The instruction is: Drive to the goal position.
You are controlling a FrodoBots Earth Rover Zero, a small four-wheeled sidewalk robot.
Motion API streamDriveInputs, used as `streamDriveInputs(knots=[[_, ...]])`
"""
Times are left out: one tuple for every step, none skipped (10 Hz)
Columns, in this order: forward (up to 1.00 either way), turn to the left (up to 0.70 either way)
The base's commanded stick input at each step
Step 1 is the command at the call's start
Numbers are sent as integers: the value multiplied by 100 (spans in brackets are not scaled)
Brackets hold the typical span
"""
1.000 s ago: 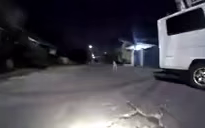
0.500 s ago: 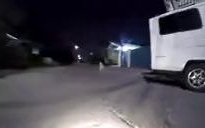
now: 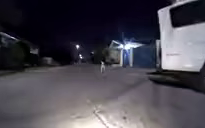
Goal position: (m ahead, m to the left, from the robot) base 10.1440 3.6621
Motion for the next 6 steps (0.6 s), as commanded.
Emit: streamDriveInputs(knots=[[98, 5], [98, 5], [98, 5], [98, 5], [98, -1], [98, -38]])
